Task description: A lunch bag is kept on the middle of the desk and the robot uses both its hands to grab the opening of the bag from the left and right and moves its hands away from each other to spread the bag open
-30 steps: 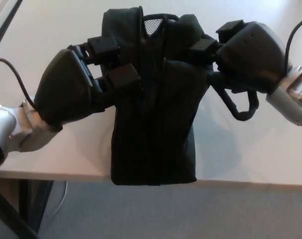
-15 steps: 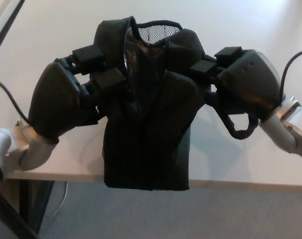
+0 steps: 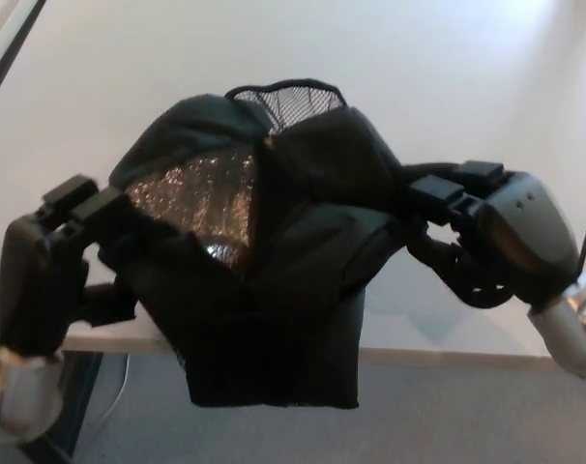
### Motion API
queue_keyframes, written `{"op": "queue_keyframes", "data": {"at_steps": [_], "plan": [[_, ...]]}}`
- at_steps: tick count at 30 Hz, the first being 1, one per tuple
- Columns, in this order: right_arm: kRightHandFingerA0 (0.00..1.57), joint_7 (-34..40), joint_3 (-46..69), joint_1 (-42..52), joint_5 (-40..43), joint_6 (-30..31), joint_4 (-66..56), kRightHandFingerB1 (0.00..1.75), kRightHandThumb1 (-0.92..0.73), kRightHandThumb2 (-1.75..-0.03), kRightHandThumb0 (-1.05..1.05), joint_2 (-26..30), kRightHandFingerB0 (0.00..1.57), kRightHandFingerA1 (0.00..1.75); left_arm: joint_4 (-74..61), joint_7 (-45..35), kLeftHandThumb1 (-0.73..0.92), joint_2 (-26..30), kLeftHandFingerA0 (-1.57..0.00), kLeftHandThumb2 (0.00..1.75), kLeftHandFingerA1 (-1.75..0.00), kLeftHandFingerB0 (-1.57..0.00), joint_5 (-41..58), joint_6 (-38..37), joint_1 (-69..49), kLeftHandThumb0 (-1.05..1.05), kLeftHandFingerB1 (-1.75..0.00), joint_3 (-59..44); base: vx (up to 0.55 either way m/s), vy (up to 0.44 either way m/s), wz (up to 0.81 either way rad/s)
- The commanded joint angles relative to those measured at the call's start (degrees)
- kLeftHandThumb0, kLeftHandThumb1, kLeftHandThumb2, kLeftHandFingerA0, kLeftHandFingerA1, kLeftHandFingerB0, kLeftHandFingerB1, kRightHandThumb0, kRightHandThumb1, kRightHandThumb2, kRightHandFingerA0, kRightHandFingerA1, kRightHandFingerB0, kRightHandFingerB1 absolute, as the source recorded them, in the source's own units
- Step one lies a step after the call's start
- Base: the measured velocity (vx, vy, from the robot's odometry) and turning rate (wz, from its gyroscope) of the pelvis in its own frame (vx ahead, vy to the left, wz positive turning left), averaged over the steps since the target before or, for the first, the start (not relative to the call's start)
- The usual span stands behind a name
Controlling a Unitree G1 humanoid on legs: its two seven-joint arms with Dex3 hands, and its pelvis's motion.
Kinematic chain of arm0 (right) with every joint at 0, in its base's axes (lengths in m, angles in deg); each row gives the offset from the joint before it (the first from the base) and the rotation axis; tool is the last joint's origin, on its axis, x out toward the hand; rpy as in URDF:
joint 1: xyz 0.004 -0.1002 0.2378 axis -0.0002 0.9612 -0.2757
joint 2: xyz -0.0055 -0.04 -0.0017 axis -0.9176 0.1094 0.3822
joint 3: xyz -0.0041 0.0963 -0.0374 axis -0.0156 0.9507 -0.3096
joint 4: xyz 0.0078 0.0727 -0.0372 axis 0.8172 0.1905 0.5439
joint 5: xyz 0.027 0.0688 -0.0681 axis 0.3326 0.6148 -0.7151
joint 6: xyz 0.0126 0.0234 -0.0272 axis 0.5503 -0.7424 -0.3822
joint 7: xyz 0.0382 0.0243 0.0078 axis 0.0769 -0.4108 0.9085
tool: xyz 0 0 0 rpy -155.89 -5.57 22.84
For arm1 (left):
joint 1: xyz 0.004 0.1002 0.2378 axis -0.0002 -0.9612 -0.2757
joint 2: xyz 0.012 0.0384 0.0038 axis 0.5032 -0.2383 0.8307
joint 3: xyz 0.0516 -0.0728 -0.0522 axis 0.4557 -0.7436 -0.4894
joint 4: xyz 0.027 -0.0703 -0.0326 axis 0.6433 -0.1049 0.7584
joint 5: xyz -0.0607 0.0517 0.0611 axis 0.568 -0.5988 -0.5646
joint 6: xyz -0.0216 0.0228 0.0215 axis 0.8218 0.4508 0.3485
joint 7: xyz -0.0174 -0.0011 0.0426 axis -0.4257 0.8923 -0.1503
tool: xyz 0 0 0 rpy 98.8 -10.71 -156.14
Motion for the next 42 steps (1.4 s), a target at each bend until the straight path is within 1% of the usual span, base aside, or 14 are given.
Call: {"op": "queue_keyframes", "data": {"at_steps": [1,8,9,10,11,29,32,33,36,37,38,39,40,42], "plan": [[0.82,1.5,3.2,3.2,2.9,-0.8,2.1,1.34,-0.62,-0.62,-0.37,3.5,0.74,1.53,3.5,-7.2,0.30,0.4,-0.84,1.22,-1.37,-0.84,10.3,-4.7,-5.1,0.13,-1.24,-5.9,0.00,0.000,0.00],[0.82,1.6,5.0,5.3,3.6,-1.5,2.4,1.34,-0.62,-0.62,-0.37,2.9,0.72,1.53,3.7,-12.5,0.32,-1.4,-0.81,1.07,-1.43,-0.79,13.3,-4.0,-8.4,0.11,-1.27,-10.2,0.00,0.000,0.00],[1.00,1.3,5.1,5.6,3.8,-1.4,2.3,1.12,-0.51,-0.85,-0.40,2.7,0.76,1.32,3.7,-13.3,0.32,-1.7,-0.81,1.09,-1.44,-0.78,13.8,-4.0,-8.7,0.12,-1.29,-10.6,0.00,0.000,0.00],[1.00,1.1,5.3,5.8,3.8,-1.3,2.3,1.12,-0.51,-0.85,-0.40,2.6,0.76,1.32,3.6,-13.9,0.32,-2.0,-0.81,1.09,-1.44,-0.78,14.1,-4.1,-8.9,0.12,-1.29,-11.1,0.00,0.000,0.00],[0.81,0.1,5.3,6.6,3.8,-0.6,1.8,1.33,-0.61,-0.61,-0.37,2.4,0.73,1.51,3.7,-15.3,0.33,-2.3,-0.78,1.11,-1.48,-0.75,14.9,-4.8,-9.6,0.17,-1.33,-11.7,0.00,0.000,0.00],[0.82,-1.1,6.2,5.7,2.9,-0.9,1.2,1.32,-0.60,-0.60,-0.35,2.7,0.75,1.50,1.3,-24.8,0.32,-4.5,-0.83,1.11,-1.40,-0.82,16.8,-5.6,-10.6,0.14,-1.26,-17.3,0.00,0.000,0.00],[0.86,-3.6,5.0,-0.1,0.8,0.0,1.0,1.22,-0.59,-0.60,-0.34,3.3,0.79,1.47,-3.6,-25.7,0.25,-2.5,-0.85,1.19,-1.37,-0.88,12.6,-6.9,-5.9,0.13,-1.16,-16.0,0.00,0.000,0.00],[0.91,-3.8,4.8,-1.0,0.5,0.3,1.1,0.97,-0.62,-0.60,-0.35,3.3,0.86,1.34,-4.4,-25.3,0.22,-2.4,-0.85,1.22,-1.36,-0.88,11.8,-6.6,-5.2,0.17,-1.15,-16.1,0.00,0.000,0.00],[0.91,-5.5,4.2,-7.3,0.4,1.1,2.6,0.97,-0.58,-0.62,-0.38,2.4,0.84,1.36,-7.9,-26.8,0.24,-1.8,-0.83,1.19,-1.31,-0.82,10.9,-6.6,0.5,0.18,-1.21,-15.8,0.00,0.000,0.00],[0.84,-6.6,4.4,-10.4,1.1,1.2,3.5,1.23,-0.61,-0.61,-0.38,1.8,0.74,1.47,-9.5,-28.2,0.32,-1.8,-0.79,1.03,-1.36,-0.80,10.7,-4.5,3.5,0.10,-1.23,-15.4,0.00,0.000,0.00],[0.84,-6.6,4.3,-10.9,1.2,1.2,3.7,1.23,-0.61,-0.61,-0.38,1.7,0.74,1.47,-9.7,-28.5,0.32,-1.8,-0.79,1.03,-1.36,-0.80,10.7,-4.3,3.8,0.10,-1.23,-15.4,0.00,0.000,0.00],[0.82,-6.3,4.1,-16.1,1.0,1.3,5.8,1.25,-0.61,-0.60,-0.35,0.9,0.74,1.49,-12.0,-28.7,0.49,-1.9,-0.78,0.79,-1.35,-0.79,8.0,-0.3,9.3,-0.04,-1.20,-14.5,0.00,0.000,0.00],[0.99,-6.7,4.0,-18.7,1.2,1.7,6.9,1.14,-0.50,-0.81,-0.42,0.3,0.75,1.34,-12.5,-27.9,0.47,-1.9,-0.80,0.93,-1.39,-0.82,6.1,1.6,12.2,-0.01,-1.22,-14.0,0.00,0.000,0.00],[0.98,-8.3,3.9,-23.7,1.9,2.4,9.4,1.16,-0.51,-0.81,-0.43,-1.2,0.74,1.35,-12.1,-24.9,0.44,-1.8,-0.80,0.95,-1.41,-0.80,1.8,5.3,18.3,-0.01,-1.25,-12.3,0.00,0.000,0.00]]}}
